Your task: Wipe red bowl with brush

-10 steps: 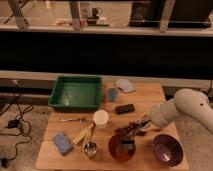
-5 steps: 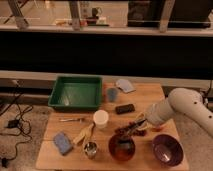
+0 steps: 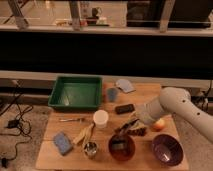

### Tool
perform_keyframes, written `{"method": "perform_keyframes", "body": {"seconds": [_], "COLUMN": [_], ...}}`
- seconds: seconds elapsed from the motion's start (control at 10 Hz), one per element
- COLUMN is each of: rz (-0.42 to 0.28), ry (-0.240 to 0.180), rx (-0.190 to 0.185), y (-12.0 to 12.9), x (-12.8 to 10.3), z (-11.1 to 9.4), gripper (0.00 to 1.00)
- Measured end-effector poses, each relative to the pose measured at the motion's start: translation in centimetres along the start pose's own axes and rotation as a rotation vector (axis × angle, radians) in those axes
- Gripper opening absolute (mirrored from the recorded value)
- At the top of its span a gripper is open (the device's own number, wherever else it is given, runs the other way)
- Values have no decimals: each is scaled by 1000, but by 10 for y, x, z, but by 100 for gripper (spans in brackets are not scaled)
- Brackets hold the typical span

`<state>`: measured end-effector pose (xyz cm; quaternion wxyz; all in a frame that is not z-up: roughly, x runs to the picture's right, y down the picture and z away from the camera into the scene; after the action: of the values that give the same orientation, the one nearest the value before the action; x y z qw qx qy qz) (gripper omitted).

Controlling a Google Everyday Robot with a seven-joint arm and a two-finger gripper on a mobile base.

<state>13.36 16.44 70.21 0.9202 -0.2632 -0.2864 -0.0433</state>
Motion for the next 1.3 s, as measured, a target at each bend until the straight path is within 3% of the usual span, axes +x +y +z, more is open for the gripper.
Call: {"method": "perform_keyframes", "body": {"seconds": [1.3], "rz": [-12], "ry": [11], "rx": [-20], "y": [42], "x": [-13], "z": [-24], "gripper": [10]}}
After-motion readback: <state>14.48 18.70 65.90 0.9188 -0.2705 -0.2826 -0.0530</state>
